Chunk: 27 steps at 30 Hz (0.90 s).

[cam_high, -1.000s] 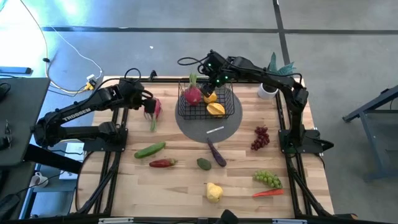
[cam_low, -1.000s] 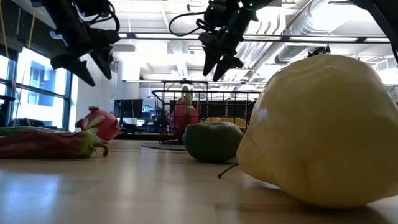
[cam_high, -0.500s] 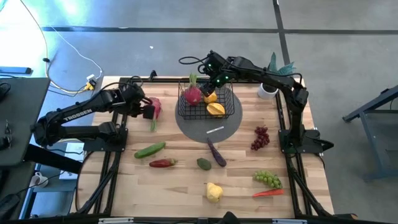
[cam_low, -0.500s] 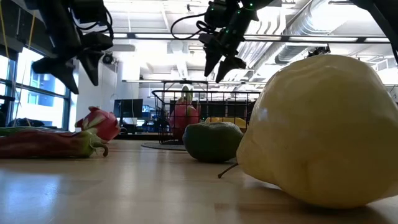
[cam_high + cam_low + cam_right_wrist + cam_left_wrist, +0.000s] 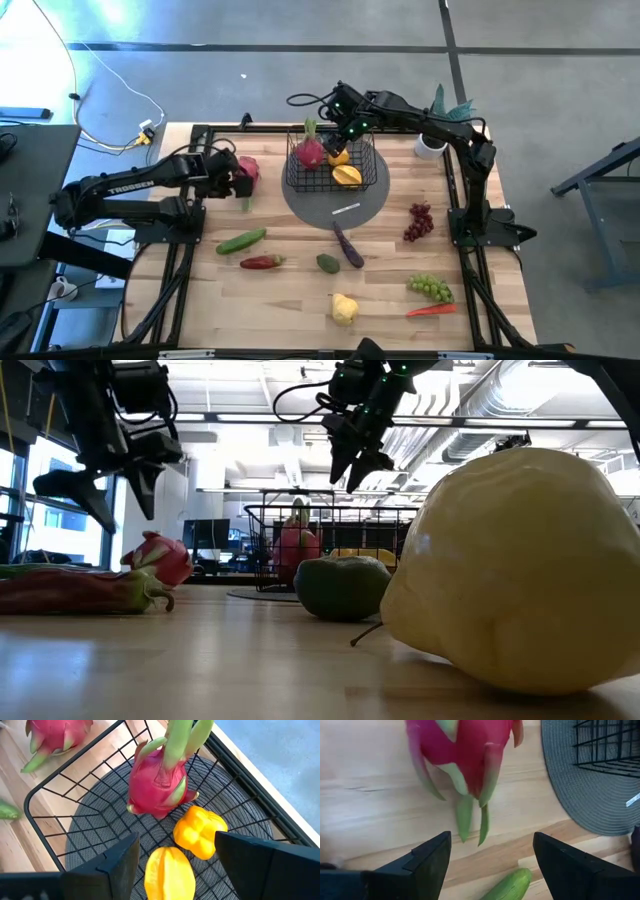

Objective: Build produce basket
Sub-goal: Put the pink dragon fruit into the black wire basket

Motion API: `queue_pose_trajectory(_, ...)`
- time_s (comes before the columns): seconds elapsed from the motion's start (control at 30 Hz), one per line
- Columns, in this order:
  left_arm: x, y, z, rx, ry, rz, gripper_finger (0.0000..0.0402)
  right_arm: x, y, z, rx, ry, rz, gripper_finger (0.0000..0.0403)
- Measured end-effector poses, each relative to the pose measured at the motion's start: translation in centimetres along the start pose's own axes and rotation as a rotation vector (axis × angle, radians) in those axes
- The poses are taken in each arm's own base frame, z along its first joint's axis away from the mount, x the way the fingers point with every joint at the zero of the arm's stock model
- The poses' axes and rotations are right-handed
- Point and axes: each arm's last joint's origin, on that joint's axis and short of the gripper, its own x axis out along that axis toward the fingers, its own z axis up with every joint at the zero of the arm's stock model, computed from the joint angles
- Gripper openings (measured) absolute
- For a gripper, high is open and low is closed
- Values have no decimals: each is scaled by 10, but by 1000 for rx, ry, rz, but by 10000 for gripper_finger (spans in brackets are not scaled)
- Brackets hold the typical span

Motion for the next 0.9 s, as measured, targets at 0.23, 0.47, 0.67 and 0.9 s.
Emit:
queue_pose_trajectory(0.23,18,-3,-1,-20,19,57,273,0,0,0,-32,0,0,240)
queue_pose_trajectory(0.47,33,-9,2,-27,16,108,273,0,0,0,-41,1,0,240)
queue_pose_trajectory(0.67,46,-18,6,-32,5,95,273,0,0,0,-41,1,0,240)
queue_pose_trajectory(0.9,61,-18,6,-53,32,177,273,0,0,-1,-65,12,-2,240)
